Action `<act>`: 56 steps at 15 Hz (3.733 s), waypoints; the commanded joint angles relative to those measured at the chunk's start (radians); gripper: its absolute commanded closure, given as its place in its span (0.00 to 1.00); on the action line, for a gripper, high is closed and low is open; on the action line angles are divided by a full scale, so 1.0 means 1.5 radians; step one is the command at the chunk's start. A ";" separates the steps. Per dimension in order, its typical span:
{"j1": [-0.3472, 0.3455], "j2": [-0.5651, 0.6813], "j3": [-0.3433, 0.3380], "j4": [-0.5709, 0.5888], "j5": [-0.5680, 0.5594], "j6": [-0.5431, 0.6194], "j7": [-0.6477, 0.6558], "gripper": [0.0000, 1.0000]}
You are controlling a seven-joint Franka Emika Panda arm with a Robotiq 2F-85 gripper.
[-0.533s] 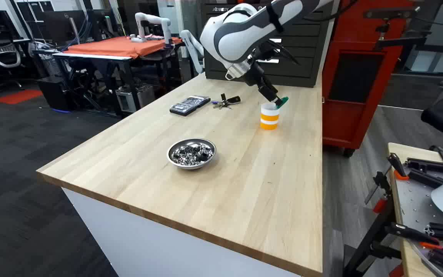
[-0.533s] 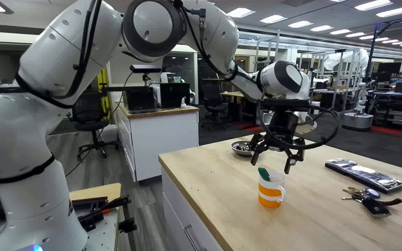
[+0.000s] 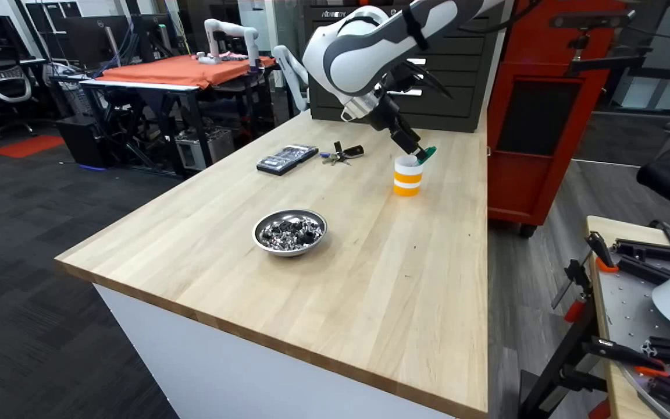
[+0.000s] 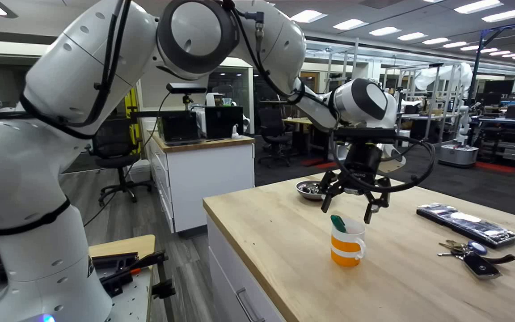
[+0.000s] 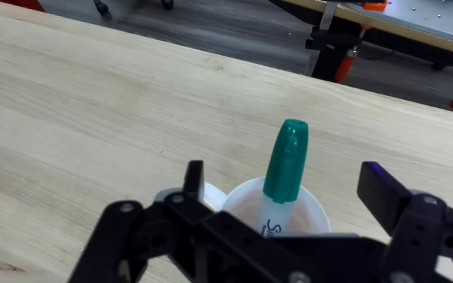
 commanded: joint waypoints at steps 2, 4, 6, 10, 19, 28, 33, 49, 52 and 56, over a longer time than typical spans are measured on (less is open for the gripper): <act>-0.003 0.001 0.005 0.002 -0.003 -0.003 0.001 0.00; -0.003 0.001 0.005 0.002 -0.003 -0.003 0.001 0.00; -0.003 0.001 0.005 0.002 -0.003 -0.003 0.001 0.00; -0.003 0.001 0.005 0.002 -0.003 -0.003 0.001 0.00; -0.006 -0.010 0.004 -0.012 -0.001 -0.003 0.009 0.00; -0.015 -0.023 0.005 -0.046 0.014 -0.005 0.014 0.00; -0.022 -0.024 0.007 -0.058 0.022 0.001 0.015 0.00; -0.021 -0.029 0.003 -0.043 0.007 -0.008 0.008 0.94; -0.018 -0.042 0.002 -0.037 -0.001 -0.020 0.001 0.94; -0.010 -0.062 -0.001 -0.019 -0.024 -0.052 -0.011 0.94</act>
